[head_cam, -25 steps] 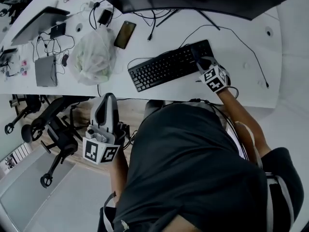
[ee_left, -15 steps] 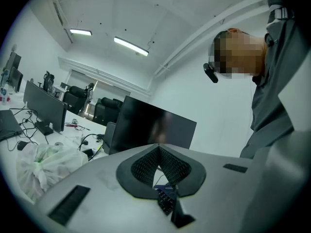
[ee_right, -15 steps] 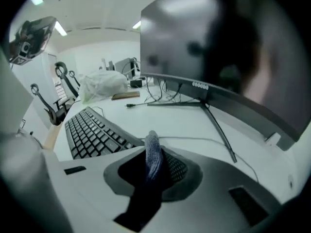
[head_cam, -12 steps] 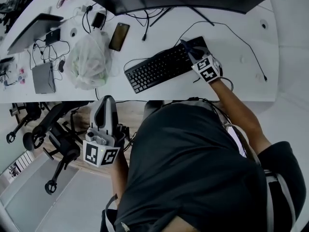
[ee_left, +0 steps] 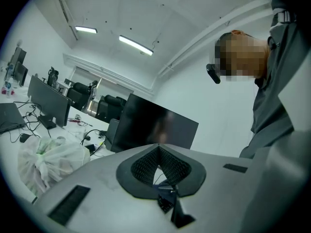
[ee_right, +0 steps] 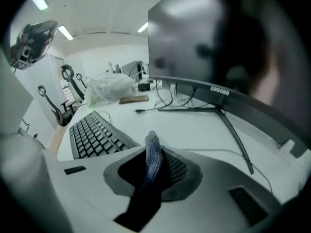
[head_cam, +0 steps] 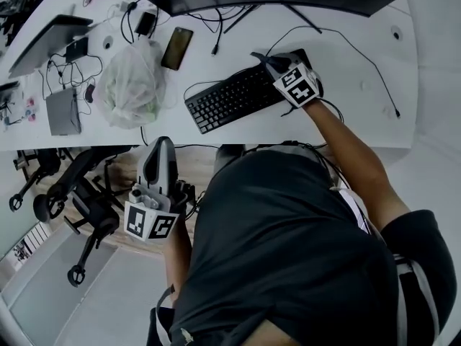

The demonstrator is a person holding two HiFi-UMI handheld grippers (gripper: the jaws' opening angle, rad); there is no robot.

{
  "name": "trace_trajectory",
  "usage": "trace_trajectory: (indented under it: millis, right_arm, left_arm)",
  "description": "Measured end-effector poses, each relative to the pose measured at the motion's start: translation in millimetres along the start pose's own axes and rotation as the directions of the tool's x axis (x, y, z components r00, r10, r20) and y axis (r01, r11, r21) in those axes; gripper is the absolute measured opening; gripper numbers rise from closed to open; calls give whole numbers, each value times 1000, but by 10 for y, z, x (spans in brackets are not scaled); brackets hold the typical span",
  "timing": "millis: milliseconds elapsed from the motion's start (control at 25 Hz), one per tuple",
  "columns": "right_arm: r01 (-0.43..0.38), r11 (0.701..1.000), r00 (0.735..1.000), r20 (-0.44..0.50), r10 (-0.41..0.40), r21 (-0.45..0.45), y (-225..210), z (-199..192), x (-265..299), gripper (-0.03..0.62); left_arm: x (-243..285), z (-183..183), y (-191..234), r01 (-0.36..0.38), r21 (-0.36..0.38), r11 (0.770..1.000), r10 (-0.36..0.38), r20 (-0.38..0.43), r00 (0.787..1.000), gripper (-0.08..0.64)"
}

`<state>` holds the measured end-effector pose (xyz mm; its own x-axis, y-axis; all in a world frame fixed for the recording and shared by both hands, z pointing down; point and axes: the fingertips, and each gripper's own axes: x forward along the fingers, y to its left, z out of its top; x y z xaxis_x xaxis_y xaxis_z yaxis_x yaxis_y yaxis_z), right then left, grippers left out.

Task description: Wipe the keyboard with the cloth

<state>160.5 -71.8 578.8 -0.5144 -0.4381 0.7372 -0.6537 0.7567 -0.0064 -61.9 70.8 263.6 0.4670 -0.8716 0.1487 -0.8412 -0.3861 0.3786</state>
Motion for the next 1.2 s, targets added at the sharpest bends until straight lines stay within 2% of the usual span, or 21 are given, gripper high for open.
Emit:
trace_trajectory:
  millis: [160,240,320,400,520,600,760,840,920,1000,1120,1200]
  right_arm:
    - [-25,1000,996,-90,25,6,350,-443,-260,64]
    - [-48,999,991,-125,49,9,542,-698,-424,64]
    - [-64,998,988,-141,67,20,583,-754,-412,64]
    - [-56,998,992,-114,58,19,446,-499,-282,64]
    - [-14,1000,1000,-5,14,13,176,110,-73,64]
    - [-20,1000,1000,-7,20,15,144,208,49,64]
    - [-80,997,994,-78,78,-11,524,-339,-152,64]
    - [-112,994,987,-121,111,-6,721,-656,-356,64]
    - [-138,990,976,-165,140,27,807,-763,-426,64]
    - [-131,991,978,-158,133,22,743,-589,-341,64]
    - [-94,996,995,-35,94,6,553,0,-86,64]
    - [-96,995,995,-6,96,-3,541,209,110,64]
  left_arm:
    - [-88,131,-8,-31,14,999,30,30,999,5]
    - [-145,106,89,-50,-10,999,50,39,998,5]
    - [-192,21,175,-62,-43,997,64,34,997,5]
    - [-165,-46,196,-53,-58,997,54,25,998,5]
    - [-38,-69,112,-16,-46,999,17,13,1000,5]
    - [3,-24,40,0,-25,1000,1,16,1000,5]
    - [-100,92,51,-35,6,999,34,25,999,5]
    - [-184,78,161,-60,-14,998,61,31,998,5]
    - [-250,10,264,-76,-38,996,77,30,997,5]
    - [-231,-60,293,-68,-52,996,69,17,997,5]
    - [-80,-65,190,-19,-44,999,19,3,1000,5]
    - [3,-10,103,11,-15,1000,-11,5,1000,5]
